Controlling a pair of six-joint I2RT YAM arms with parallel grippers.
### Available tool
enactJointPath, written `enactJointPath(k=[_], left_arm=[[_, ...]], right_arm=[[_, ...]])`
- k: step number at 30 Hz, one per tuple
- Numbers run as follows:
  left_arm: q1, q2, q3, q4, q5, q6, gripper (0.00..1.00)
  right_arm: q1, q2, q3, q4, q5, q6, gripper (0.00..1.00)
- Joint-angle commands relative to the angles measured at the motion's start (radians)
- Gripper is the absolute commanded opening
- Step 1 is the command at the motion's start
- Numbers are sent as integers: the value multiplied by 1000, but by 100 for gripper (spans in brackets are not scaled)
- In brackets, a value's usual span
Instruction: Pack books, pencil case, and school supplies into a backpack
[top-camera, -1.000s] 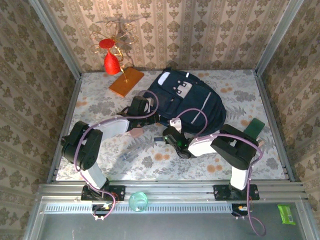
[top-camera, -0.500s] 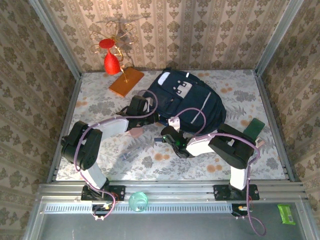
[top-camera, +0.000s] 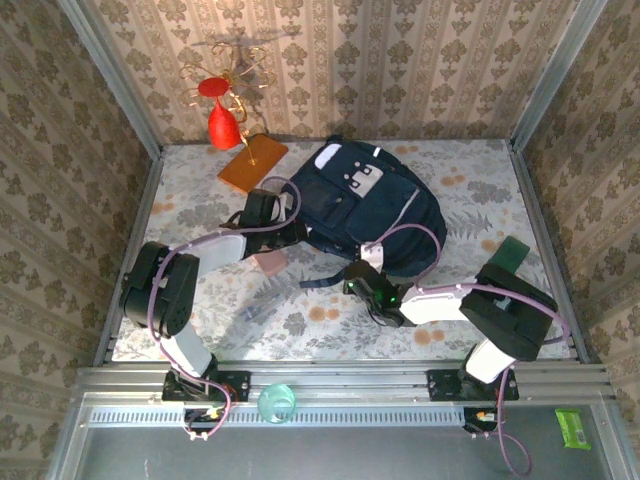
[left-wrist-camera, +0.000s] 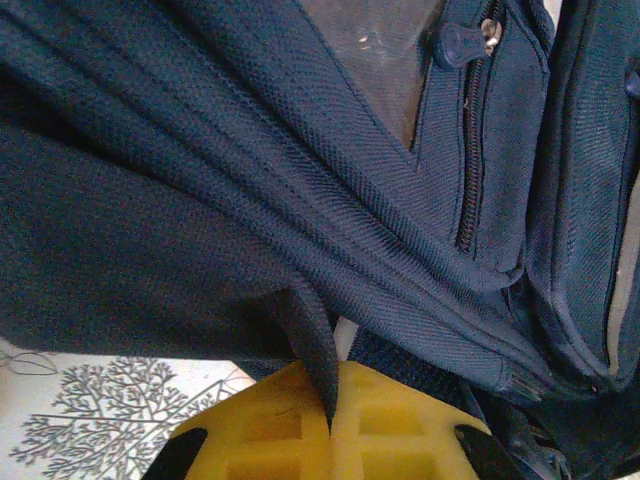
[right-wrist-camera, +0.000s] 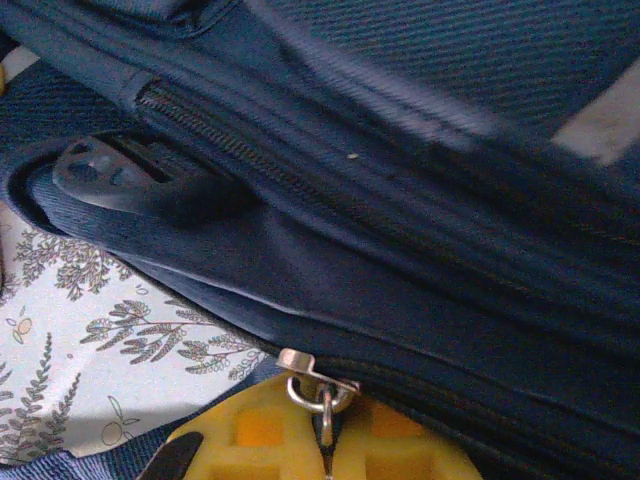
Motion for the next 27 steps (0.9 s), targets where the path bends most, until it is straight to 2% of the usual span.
enactJointPath(k=[1,14,20,22,24,27], left_arm=[[33,-23,-3,31,-19,30,0],[88,27,49,-23,-70,94,0],[119,63,100,-44,-85,142,0],[119,59,107,-49,-83,164,6],[119,30,94,-35,-81,193,18],[118,-54,34,26,-89,228,42]], right_arm=[[-12,-57,-28,-101,21,44,0],[-69,-266,-84,-312,-115,-7,0],[-81,-303,-73,-273,-215,-54,0],[-81,-300,-62,-229,-284,-79,0],[-81,-290,-39,-208,-353,-108,0],[-83,-279,-6,-209,-423,-145,0]])
